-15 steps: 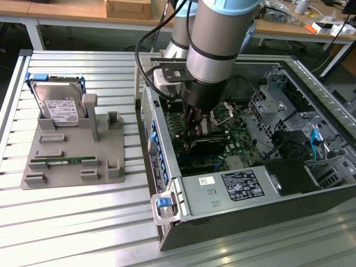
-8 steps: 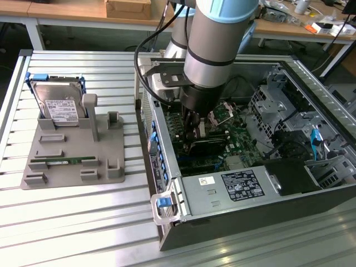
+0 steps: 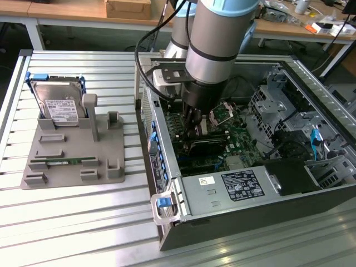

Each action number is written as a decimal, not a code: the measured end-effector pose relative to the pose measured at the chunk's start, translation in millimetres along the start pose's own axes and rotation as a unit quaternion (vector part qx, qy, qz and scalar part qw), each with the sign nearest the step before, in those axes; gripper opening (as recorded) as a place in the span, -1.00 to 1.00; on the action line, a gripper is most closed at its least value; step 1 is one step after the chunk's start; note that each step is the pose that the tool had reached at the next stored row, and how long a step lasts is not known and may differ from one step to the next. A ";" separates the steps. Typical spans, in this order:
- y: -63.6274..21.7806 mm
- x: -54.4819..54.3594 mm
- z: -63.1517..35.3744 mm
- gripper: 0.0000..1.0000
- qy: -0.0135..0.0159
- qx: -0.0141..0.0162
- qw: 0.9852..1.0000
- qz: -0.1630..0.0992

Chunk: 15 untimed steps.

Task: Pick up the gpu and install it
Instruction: 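Press down on the gpu until it lock into place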

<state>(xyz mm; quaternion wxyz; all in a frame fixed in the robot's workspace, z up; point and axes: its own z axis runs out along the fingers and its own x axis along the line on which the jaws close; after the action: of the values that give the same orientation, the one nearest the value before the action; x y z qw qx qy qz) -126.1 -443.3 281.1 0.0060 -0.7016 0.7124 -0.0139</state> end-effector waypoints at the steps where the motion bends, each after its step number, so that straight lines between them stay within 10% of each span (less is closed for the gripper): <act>1: -6.1 -0.1 -1.3 -0.79 -0.001 0.000 1.000 0.000; 6: -38.2 -0.5 -1.2 -0.79 -0.002 -0.002 1.000 0.000; 10: -41.8 -0.4 -19.9 -0.79 -0.003 -0.002 1.000 0.000; 15: -41.9 -0.4 -21.1 -0.79 -0.004 -0.002 1.000 0.000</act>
<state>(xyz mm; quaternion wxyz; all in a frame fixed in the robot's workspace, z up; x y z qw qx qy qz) -84.8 -443.3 303.4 0.0072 -0.7016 0.7125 -0.0099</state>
